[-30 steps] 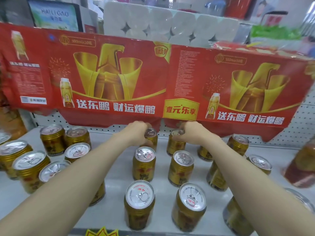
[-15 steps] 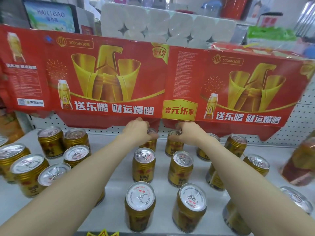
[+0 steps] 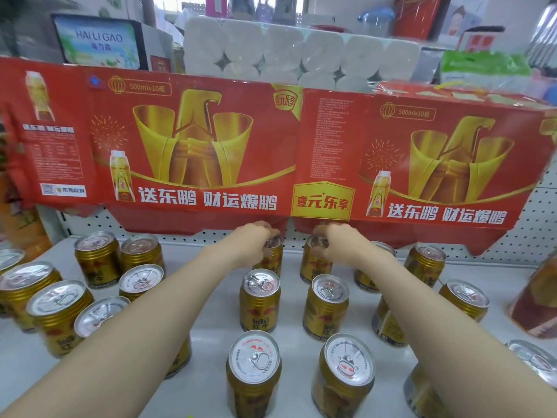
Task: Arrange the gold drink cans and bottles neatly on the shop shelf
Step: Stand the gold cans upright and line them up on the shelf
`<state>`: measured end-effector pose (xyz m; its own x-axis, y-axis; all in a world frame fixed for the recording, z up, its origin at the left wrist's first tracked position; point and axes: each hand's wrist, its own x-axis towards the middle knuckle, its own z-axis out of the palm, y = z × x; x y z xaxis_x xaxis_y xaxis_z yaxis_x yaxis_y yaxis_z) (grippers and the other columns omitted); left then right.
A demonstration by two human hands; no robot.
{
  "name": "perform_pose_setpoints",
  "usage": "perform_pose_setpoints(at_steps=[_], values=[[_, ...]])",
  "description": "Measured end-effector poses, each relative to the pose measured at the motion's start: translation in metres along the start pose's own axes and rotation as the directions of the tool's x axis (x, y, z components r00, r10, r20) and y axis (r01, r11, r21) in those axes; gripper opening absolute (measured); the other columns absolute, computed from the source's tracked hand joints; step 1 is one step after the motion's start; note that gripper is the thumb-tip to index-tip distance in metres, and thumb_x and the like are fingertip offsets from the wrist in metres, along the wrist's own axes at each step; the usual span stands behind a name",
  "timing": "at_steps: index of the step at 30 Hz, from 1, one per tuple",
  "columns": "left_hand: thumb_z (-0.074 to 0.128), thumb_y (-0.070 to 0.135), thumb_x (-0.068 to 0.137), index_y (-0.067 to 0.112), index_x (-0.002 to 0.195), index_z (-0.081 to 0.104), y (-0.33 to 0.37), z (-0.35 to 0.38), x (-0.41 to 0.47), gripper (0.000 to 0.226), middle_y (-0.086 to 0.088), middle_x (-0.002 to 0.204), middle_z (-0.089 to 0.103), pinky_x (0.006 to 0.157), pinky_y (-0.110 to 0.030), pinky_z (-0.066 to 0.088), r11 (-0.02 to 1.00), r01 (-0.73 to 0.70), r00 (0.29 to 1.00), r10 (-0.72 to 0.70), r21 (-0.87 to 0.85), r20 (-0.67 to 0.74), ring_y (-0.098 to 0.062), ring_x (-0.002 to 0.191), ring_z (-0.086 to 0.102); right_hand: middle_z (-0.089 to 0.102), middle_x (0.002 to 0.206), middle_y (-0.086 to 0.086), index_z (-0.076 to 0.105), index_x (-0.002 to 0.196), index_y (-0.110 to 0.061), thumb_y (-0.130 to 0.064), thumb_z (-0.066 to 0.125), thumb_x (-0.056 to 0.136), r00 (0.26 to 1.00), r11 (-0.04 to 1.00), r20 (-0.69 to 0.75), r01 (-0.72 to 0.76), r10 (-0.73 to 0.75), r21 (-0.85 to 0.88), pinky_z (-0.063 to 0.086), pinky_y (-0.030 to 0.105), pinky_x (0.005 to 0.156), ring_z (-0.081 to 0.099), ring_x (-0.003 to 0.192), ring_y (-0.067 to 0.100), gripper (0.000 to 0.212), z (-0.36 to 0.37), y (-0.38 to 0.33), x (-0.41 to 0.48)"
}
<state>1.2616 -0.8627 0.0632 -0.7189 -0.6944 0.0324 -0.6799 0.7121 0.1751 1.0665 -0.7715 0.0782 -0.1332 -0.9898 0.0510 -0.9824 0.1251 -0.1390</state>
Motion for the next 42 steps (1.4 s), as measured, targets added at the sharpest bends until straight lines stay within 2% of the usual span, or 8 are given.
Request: perform_pose_setpoints(at_steps=[11, 16, 19, 22, 28, 33, 38, 42], values=[[0.058, 0.016, 0.097, 0.021, 0.149, 0.038, 0.001, -0.004, -0.003, 0.056, -0.002, 0.151, 0.039, 0.106, -0.037, 0.04, 0.999, -0.019, 1.0, 0.019, 0.051, 0.01, -0.028, 0.133, 0.043, 0.061, 0.12, 0.01, 0.055, 0.131, -0.012, -0.035, 0.056, 0.098, 0.999, 0.996, 0.04, 0.027, -0.024, -0.085, 0.044, 0.032, 0.076, 0.059, 0.103, 0.029, 0.04, -0.001, -0.001, -0.001], [0.059, 0.025, 0.096, 0.021, 0.135, 0.057, -0.006, -0.023, -0.025, 0.039, -0.001, 0.135, 0.058, 0.096, -0.037, 0.047, 0.996, -0.028, 0.999, 0.031, 0.089, -0.033, -0.024, 0.118, 0.055, 0.061, 0.128, 0.009, 0.053, 0.136, -0.015, -0.038, 0.052, 0.099, 0.996, 0.98, 0.076, 0.057, -0.043, -0.19, 0.051, 0.039, 0.091, 0.059, 0.11, 0.029, 0.043, -0.007, -0.005, -0.001], [0.057, 0.03, 0.097, 0.02, 0.14, 0.053, -0.016, -0.036, -0.048, 0.044, 0.0, 0.139, 0.055, 0.104, -0.038, 0.044, 0.993, -0.018, 0.996, 0.028, 0.117, -0.083, -0.023, 0.125, 0.052, 0.055, 0.141, 0.01, 0.047, 0.145, -0.015, -0.038, 0.049, 0.101, 0.999, 0.974, 0.003, 0.049, -0.05, -0.222, 0.046, 0.04, 0.102, 0.053, 0.125, 0.03, 0.05, -0.016, -0.019, -0.013], [0.057, 0.03, 0.098, 0.021, 0.143, 0.048, -0.029, -0.043, -0.074, 0.047, 0.001, 0.144, 0.052, 0.108, -0.036, 0.04, 0.991, -0.032, 0.988, 0.05, 0.127, -0.147, -0.021, 0.131, 0.048, 0.056, 0.14, 0.009, 0.048, 0.144, -0.015, -0.039, 0.047, 0.102, 0.998, 0.973, -0.052, 0.034, -0.047, -0.227, 0.046, 0.039, 0.101, 0.053, 0.124, 0.029, 0.048, -0.024, -0.04, -0.031], [0.055, 0.036, 0.098, 0.024, 0.141, 0.051, -0.059, -0.046, -0.141, 0.045, 0.003, 0.14, 0.056, 0.099, -0.033, 0.041, 0.996, -0.047, 0.985, 0.059, 0.077, -0.162, -0.019, 0.124, 0.053, 0.064, 0.131, 0.007, 0.058, 0.136, -0.015, -0.034, 0.048, 0.103, 0.979, 0.993, -0.195, 0.029, -0.051, -0.114, 0.048, 0.039, 0.099, 0.059, 0.117, 0.027, 0.04, -0.022, -0.098, -0.075], [0.052, 0.048, 0.097, 0.025, 0.137, 0.056, -0.1, -0.045, -0.199, 0.046, 0.003, 0.137, 0.058, 0.097, -0.036, 0.044, 0.998, -0.031, 0.984, 0.04, 0.055, -0.172, -0.021, 0.122, 0.055, 0.066, 0.129, 0.001, 0.061, 0.133, -0.017, -0.035, 0.054, 0.101, 0.954, 0.993, -0.283, 0.113, -0.098, 0.037, 0.048, 0.035, 0.1, 0.061, 0.116, 0.018, 0.038, -0.001, -0.166, -0.103], [0.053, 0.062, 0.089, 0.027, 0.125, 0.062, -0.123, -0.033, -0.239, 0.051, 0.0, 0.124, 0.062, 0.091, -0.04, 0.05, 0.987, -0.098, 0.989, 0.111, 0.124, -0.102, -0.023, 0.114, 0.057, 0.061, 0.137, 0.0, 0.055, 0.139, -0.017, -0.047, 0.055, 0.097, 0.968, 0.986, -0.189, 0.167, -0.163, 0.001, 0.045, 0.032, 0.1, 0.056, 0.123, 0.019, 0.052, 0.023, -0.23, -0.113], [0.059, 0.058, 0.088, 0.025, 0.141, 0.048, -0.13, -0.023, -0.249, 0.063, 0.0, 0.14, 0.049, 0.1, -0.043, 0.045, 0.983, -0.133, 0.983, 0.148, 0.13, -0.112, -0.024, 0.125, 0.049, 0.057, 0.14, 0.001, 0.052, 0.142, -0.018, -0.05, 0.055, 0.097, 0.987, 0.988, -0.039, 0.155, -0.155, -0.013, 0.041, 0.028, 0.09, 0.054, 0.124, 0.021, 0.055, 0.039, -0.26, -0.116]])
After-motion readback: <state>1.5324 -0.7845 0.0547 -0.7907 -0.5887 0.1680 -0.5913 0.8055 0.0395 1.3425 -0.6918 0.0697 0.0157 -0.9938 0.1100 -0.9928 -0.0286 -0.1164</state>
